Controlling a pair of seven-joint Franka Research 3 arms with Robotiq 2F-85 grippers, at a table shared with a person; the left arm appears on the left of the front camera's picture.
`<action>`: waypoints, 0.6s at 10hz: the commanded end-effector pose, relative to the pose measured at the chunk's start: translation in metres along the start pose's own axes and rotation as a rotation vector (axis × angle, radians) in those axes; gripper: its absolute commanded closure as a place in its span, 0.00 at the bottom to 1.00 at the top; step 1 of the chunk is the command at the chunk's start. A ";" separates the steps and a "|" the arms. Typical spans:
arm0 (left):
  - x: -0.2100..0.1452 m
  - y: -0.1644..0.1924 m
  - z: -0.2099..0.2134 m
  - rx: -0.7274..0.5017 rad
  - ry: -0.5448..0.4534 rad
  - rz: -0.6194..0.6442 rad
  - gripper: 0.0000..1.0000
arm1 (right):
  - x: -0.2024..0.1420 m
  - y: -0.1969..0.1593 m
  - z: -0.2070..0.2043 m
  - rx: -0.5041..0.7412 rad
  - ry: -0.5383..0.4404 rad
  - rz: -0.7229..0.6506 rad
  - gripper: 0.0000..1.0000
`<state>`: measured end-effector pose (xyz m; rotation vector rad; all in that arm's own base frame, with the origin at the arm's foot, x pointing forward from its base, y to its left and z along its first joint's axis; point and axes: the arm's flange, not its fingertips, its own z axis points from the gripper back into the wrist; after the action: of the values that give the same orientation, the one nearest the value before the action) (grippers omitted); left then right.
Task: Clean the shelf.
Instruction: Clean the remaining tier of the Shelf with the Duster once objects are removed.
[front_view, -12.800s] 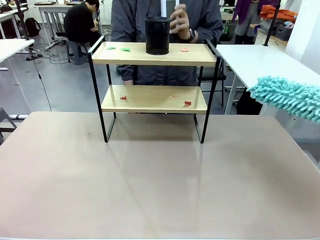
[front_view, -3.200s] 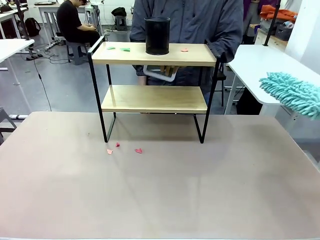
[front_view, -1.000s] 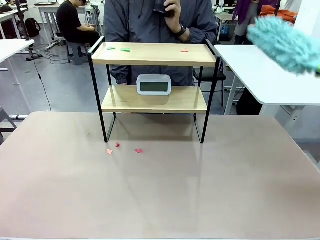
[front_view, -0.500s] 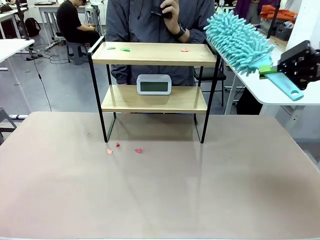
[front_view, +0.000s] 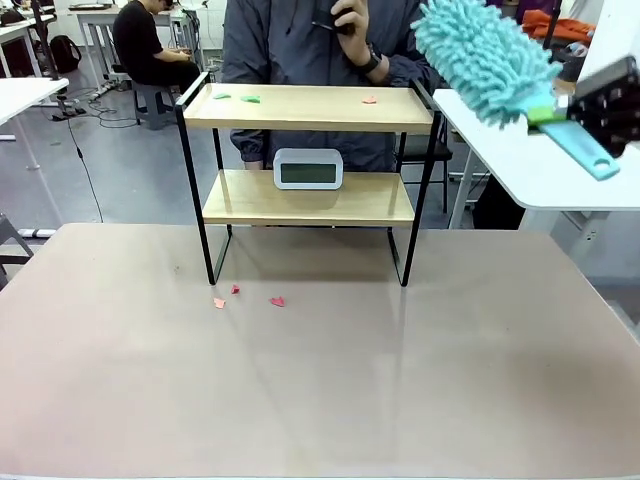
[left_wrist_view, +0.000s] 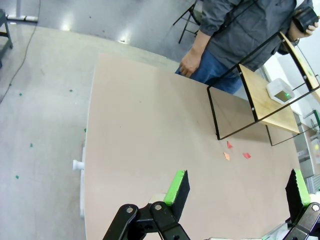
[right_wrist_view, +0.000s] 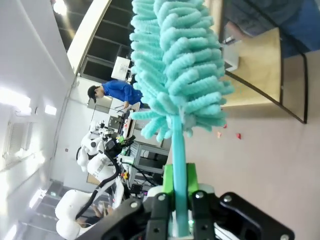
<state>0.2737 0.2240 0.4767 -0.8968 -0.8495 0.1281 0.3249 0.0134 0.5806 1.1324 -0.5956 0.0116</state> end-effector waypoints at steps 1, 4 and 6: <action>0.000 0.001 -0.001 -0.018 -0.021 -0.020 0.00 | 0.026 0.043 -0.024 -0.039 0.013 0.080 0.88; 0.000 0.001 -0.001 -0.018 -0.021 -0.020 0.00 | 0.032 0.078 -0.083 -0.206 0.067 0.089 0.88; 0.000 0.001 -0.001 -0.018 -0.021 -0.020 0.00 | 0.040 0.093 -0.113 -0.296 0.009 0.097 0.88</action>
<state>0.2737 0.2240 0.4766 -0.8969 -0.8491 0.1285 0.3688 0.1308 0.6358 0.8622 -0.6160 0.0787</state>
